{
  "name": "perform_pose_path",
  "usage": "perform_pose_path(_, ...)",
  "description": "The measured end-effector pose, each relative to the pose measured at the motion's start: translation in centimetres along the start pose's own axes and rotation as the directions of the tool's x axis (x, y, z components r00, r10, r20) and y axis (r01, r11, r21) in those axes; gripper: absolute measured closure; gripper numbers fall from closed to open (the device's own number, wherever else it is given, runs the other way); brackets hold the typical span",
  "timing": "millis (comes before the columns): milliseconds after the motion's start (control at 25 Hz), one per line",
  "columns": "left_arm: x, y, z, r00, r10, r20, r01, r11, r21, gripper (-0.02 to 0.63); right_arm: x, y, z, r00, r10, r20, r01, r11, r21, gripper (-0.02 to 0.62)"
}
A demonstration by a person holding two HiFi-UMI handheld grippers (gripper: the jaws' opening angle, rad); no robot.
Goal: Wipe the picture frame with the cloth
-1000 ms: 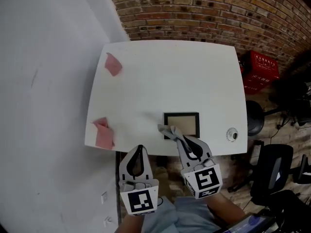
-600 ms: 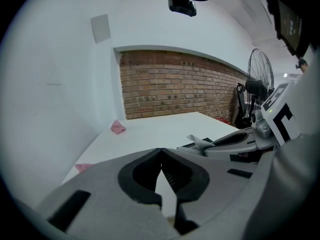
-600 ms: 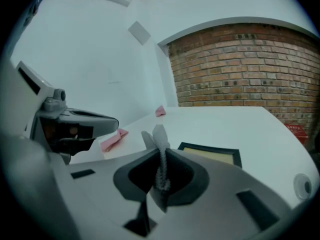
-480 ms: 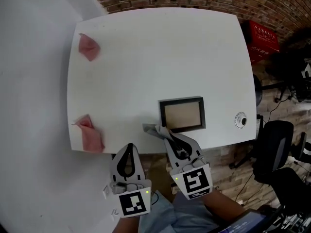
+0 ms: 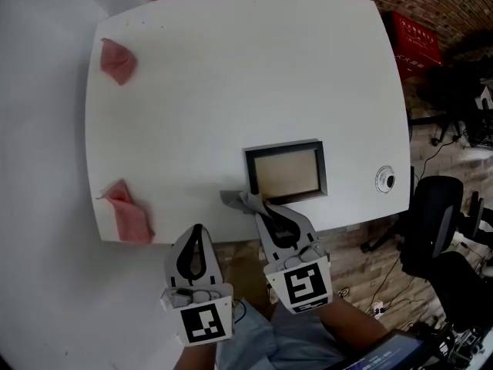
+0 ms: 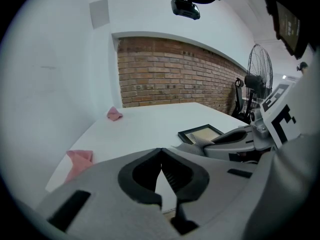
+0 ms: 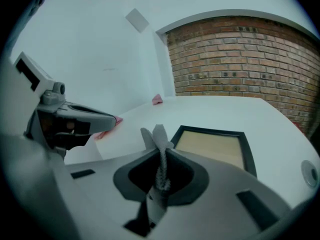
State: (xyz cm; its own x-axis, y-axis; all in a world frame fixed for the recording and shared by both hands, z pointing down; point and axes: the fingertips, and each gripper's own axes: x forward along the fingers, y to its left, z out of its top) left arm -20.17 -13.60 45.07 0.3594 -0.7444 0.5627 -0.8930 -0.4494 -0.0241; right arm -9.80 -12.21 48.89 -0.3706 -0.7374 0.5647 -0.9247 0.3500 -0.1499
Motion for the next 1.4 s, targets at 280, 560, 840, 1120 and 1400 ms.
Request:
perform_pose_path(280, -0.1, -0.7, -0.2, 1.0, -0.016, 0.0, 0.016, 1.0, 0.001, 0.597, -0.5, -0.7, -0.5, 1.0, -0.025, -0.003, 0.025, 1.0, 0.003, 0.563)
perform_pose_path(560, -0.1, -1.6, 0.1, 1.0, -0.031, 0.003, 0.031, 0.999, 0.01, 0.597, -1.1, -1.8, -0.7, 0.999, -0.054, -0.007, 0.054, 0.998, 0.019, 0.563)
perform_pose_path(840, 0.1, -2.8, 0.6, 0.999, -0.05, 0.002, 0.05, 0.998, 0.027, 0.597, -1.8, -3.1, -1.1, 0.997, -0.078, -0.003, 0.078, 0.996, 0.033, 0.563)
perform_pose_path(1120, 0.5, -4.0, 0.9, 0.998, -0.067, 0.007, 0.067, 0.996, 0.052, 0.597, -2.4, -4.4, -1.5, 0.995, -0.099, -0.002, 0.099, 0.994, 0.046, 0.565)
perform_pose_path(1400, 0.7, -4.9, 1.3, 0.996, -0.087, 0.031, 0.083, 0.992, 0.099, 0.597, -3.2, -5.7, -2.1, 0.992, -0.126, 0.003, 0.126, 0.991, 0.054, 0.565)
